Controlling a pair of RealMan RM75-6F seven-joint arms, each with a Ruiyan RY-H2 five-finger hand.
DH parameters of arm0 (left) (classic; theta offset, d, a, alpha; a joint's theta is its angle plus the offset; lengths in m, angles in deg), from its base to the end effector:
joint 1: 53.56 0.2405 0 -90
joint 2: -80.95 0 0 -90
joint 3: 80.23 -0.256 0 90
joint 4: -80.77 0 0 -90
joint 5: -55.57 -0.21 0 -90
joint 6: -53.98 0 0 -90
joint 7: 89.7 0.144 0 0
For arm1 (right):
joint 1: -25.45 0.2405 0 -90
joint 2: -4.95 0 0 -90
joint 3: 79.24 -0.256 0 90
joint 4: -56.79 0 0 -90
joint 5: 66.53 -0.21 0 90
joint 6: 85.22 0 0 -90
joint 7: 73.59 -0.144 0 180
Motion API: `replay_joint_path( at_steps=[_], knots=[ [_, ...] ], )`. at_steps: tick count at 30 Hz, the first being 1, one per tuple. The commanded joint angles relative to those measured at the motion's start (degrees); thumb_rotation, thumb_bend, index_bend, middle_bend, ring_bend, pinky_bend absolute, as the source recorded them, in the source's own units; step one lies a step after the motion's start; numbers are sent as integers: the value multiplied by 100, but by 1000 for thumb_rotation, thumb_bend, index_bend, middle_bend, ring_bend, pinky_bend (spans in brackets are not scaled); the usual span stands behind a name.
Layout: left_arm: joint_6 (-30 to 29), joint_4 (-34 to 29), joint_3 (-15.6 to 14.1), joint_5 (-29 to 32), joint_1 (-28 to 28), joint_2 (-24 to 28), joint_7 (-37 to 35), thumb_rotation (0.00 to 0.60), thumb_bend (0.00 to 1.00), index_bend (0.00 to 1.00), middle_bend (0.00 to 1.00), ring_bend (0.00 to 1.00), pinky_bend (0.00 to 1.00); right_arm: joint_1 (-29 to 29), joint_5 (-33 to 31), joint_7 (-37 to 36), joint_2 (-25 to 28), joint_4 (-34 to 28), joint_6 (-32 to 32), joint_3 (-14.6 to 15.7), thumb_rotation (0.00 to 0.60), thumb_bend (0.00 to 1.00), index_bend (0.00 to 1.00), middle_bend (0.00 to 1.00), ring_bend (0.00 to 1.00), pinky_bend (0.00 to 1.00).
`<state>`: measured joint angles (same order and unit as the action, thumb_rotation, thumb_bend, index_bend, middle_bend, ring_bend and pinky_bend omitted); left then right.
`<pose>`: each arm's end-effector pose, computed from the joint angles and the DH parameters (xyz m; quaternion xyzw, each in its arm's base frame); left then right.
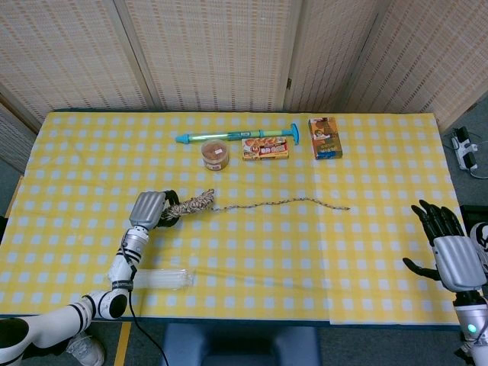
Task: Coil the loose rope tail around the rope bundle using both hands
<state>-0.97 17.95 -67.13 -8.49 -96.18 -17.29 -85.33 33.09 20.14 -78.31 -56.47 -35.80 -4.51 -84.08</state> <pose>-0.1892 0.3873 -0.0264 -0.6609 -0.4355 -0.4037 0.4589 -0.3040 -0.2033 0.1682 0.6063 -0.3945 0.4055 0.5589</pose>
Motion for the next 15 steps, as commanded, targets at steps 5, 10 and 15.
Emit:
replay_joint_path(
  at_steps=[5,10,15],
  knots=[
    [-334,-874,-344,-760,309,669,-514,600,758,705,721,691,740,613,-318,477,-349,67,-721,-296,600,207,193,99,60,0],
    [-388,-1183,-360,-842,345,792,-434,600,755,704,721,691,739,1280,-763,828,-694,311,-1622,-540,600,211,273,136,79,0],
    [-338,-1428,-346,-784,365,868,-364,600,755,704,721,690,739,1952,-1333,1113,-1250,804,-2406,-818,600,273,368,156,86,0]
  ],
)
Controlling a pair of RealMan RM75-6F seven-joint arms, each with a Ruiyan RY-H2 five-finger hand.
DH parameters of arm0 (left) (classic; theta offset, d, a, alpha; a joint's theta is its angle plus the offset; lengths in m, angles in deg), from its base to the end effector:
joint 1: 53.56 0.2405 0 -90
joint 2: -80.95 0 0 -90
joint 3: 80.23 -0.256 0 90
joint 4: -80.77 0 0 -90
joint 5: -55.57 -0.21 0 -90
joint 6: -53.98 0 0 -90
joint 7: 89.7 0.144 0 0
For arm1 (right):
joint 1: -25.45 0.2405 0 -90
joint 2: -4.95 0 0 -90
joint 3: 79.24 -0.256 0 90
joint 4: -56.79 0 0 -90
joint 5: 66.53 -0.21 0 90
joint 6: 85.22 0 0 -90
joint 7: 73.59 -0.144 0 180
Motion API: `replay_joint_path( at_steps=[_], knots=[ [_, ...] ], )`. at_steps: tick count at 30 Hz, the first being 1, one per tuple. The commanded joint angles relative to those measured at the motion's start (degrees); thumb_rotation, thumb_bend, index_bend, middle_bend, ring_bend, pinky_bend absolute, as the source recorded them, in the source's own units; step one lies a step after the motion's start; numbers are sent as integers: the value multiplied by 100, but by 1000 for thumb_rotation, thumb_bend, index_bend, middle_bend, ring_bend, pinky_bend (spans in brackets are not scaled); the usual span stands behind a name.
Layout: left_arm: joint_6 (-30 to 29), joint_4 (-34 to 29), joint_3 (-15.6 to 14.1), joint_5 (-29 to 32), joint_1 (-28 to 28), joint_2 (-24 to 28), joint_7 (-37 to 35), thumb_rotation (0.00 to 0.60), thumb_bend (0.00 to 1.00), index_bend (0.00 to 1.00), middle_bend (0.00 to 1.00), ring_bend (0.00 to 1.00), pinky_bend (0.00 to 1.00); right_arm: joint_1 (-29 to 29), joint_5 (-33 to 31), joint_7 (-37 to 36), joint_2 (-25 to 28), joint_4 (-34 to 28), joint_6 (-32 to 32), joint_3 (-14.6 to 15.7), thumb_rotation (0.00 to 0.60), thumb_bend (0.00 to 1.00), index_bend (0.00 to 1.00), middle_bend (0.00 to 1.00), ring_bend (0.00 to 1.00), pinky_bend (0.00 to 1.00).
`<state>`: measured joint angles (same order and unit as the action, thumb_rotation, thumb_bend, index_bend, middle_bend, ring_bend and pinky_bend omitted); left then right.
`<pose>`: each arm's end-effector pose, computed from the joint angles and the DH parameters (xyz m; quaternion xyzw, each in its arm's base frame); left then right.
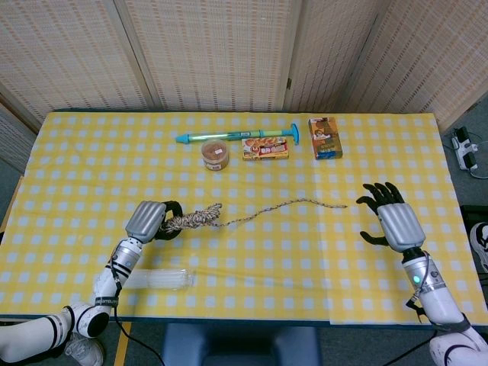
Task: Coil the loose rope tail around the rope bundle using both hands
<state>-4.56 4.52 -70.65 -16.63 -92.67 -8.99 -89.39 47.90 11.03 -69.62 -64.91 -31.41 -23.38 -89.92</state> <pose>-0.1788 0.3515 -0.0040 -0.6866 -0.4245 -0.4351 0.3989 -0.2666 -0.2975 0.1071 0.6680 -0.3982 0.3669 0.5106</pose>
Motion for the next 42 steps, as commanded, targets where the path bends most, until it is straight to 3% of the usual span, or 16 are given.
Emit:
replay_joint_path(
  at_steps=[1,9,17,31,42],
  knots=[
    [23,-110,3,36,19,49,69,600,755,704,721,690,740,578,-523,296,-516,476,-625,-277,600,273,377,158,86,0],
    [-22,-265,-12,71,94,131,199,600,755,704,721,690,739,1413,-1253,918,-1445,1454,-1385,-436,600,274,423,163,88,0],
    [36,-298,-20,129,116,128,261,600,755,704,721,689,739,1933,-1812,1445,-2117,2316,-1796,-398,600,339,432,164,88,0],
    [99,-277,-22,135,115,80,288,600,755,704,721,686,739,2354,-2285,1665,-2822,3431,-2152,-355,600,414,460,173,86,0],
    [98,-254,-21,133,148,82,258,600,755,704,721,686,739,2547,-2451,1733,-3189,4078,-2306,-357,600,414,504,197,86,0]
  ],
)
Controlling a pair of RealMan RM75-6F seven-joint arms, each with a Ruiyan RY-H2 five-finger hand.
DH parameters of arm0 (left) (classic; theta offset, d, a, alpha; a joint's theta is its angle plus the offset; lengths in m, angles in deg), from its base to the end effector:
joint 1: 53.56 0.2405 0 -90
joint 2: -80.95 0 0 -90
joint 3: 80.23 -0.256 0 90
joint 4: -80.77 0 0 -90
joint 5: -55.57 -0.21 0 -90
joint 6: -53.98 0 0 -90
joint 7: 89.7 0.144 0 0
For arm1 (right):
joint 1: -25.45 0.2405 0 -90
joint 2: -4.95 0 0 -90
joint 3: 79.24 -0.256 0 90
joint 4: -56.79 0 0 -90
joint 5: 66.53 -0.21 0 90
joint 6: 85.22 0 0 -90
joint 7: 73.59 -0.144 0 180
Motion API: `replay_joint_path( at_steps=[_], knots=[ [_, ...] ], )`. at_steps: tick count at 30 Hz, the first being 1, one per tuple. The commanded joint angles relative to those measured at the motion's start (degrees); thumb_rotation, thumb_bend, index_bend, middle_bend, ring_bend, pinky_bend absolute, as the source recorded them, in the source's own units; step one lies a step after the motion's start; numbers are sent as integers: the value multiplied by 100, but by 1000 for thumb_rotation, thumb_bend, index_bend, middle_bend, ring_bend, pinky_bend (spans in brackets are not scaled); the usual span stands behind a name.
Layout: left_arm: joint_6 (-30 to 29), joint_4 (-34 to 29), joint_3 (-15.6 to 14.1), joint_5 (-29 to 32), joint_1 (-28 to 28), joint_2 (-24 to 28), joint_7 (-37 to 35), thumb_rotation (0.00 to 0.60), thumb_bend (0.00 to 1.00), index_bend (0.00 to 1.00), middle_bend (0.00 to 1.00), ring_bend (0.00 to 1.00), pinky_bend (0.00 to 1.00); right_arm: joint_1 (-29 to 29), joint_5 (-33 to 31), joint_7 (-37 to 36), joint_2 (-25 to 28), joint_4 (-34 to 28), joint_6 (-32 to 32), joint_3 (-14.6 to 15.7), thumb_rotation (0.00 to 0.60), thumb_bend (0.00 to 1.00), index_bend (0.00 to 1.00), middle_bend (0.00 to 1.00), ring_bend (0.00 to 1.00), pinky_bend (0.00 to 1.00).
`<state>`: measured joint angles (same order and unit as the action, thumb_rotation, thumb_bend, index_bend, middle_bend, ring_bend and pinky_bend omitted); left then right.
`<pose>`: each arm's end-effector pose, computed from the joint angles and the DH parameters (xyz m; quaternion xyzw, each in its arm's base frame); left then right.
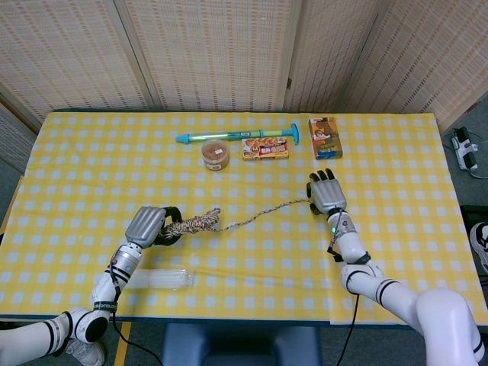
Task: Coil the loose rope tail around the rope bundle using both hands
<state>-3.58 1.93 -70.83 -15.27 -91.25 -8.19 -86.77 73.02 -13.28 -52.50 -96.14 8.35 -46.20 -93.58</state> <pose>-0.1839 0.3418 -0.0059 -0.6894 -0.4358 -0.4176 0.4004 -0.2249 -0.4256 -0.0347 0.7148 -0.4024 0.2364 0.5207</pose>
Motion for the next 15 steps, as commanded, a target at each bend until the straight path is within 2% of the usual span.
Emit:
replay_joint_path(
  at_steps=[1,15],
  knots=[
    [1,9,-8,-4,10,1,-8,600,755,704,721,686,739,42,-24,30,-88,141,-29,13,600,414,508,199,85,0],
    [45,123,-25,-34,39,-22,-120,600,755,704,721,685,739,97,-35,58,-293,433,-58,18,600,421,576,236,84,0]
  ],
)
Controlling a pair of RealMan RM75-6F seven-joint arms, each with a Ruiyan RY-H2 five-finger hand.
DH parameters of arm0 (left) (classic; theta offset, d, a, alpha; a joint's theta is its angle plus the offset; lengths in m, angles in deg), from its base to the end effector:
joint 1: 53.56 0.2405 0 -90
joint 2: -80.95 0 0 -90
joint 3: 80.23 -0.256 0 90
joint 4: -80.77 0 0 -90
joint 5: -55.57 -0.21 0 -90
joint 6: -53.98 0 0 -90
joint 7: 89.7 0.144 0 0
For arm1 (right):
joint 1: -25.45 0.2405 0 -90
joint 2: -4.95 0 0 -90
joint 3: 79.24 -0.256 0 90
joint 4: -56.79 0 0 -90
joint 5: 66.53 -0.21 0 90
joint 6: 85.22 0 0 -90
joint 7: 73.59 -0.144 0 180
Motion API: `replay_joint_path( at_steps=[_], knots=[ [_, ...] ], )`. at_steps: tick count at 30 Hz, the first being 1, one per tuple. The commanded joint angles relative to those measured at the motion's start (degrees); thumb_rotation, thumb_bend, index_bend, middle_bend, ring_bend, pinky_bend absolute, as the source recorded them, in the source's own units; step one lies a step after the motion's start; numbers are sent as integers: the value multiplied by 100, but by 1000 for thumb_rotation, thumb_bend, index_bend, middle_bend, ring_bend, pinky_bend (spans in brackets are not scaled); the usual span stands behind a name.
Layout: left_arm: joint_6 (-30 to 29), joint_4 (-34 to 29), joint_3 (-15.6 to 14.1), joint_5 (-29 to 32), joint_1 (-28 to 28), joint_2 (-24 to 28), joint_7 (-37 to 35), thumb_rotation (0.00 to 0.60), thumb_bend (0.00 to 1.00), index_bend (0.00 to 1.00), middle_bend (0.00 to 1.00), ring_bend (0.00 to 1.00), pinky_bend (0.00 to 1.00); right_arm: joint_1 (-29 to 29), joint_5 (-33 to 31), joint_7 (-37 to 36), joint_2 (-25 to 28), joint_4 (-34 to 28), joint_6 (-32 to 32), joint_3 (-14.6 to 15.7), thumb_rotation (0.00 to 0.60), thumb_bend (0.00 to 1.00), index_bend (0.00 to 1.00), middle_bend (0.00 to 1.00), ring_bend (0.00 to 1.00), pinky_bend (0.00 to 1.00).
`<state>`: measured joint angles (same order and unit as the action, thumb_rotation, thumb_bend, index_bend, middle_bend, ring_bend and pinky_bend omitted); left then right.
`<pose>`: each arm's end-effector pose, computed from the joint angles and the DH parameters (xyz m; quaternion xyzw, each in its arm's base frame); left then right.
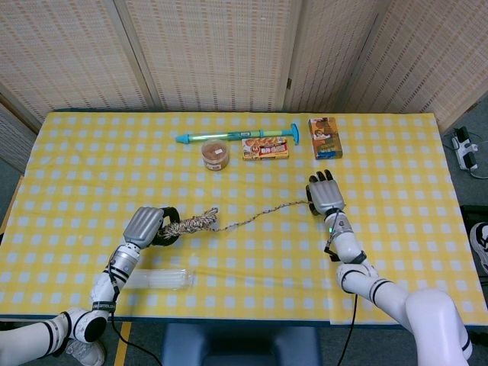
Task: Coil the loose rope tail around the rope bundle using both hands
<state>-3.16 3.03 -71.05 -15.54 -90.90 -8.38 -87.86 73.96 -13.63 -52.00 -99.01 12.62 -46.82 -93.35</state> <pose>-0.1900 0.3418 -0.0068 -0.6879 -0.4409 -0.4139 0.4014 -0.2257 -0.4282 -0.0446 0.7164 -0.3975 0.2261 0.5270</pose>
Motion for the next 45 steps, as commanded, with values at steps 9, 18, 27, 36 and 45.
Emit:
replay_joint_path(
  at_steps=[9,18,27,36,45],
  knots=[
    [-3,33,18,-36,18,0,-105,600,755,704,721,684,739,12,-8,49,-17,3,21,-25,600,450,597,248,87,0],
    [-144,-303,211,-311,36,239,-889,600,759,704,721,684,739,-449,580,-512,869,-1502,817,-8,600,513,635,267,93,0],
    [-156,-666,299,-552,-128,234,-1126,600,761,705,721,684,739,-632,997,-440,1602,-3252,1443,-21,600,538,672,280,99,0],
    [17,-1075,392,-520,-434,21,-810,600,761,705,721,685,739,-149,764,193,1243,-3707,1778,-437,600,539,677,280,99,0],
    [478,-1238,613,377,-819,-330,-121,600,761,705,721,685,739,277,783,538,893,-4059,2184,-773,600,539,678,280,102,0]
  ],
)
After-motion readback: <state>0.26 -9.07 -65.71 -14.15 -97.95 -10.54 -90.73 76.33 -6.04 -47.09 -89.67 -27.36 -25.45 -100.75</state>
